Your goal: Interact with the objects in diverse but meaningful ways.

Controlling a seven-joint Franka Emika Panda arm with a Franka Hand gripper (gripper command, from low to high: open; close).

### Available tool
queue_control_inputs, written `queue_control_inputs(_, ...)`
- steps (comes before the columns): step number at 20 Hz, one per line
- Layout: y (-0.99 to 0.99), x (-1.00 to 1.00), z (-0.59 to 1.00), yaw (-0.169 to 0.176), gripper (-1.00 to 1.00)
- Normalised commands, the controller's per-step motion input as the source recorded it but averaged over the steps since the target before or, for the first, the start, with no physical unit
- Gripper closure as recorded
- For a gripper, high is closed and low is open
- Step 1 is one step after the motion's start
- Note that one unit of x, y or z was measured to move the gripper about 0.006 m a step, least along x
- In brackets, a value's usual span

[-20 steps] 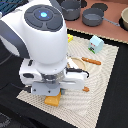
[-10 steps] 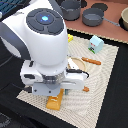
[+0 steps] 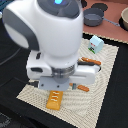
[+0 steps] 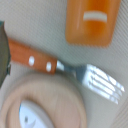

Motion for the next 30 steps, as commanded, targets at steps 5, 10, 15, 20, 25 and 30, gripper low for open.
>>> queue_control_inputs(5,0.59,-0.92,0.31,0.0,-1.0)
queue_control_inputs(10,0.61,-0.87,0.1,0.029,-1.0)
queue_control_inputs(15,0.67,-0.78,0.01,0.045,-1.0)
queue_control_inputs(20,0.68,-0.74,-0.03,0.036,-1.0)
queue_control_inputs(25,0.75,-0.67,-0.1,0.017,-1.0)
queue_control_inputs(30,0.8,-0.61,-0.18,0.008,-1.0)
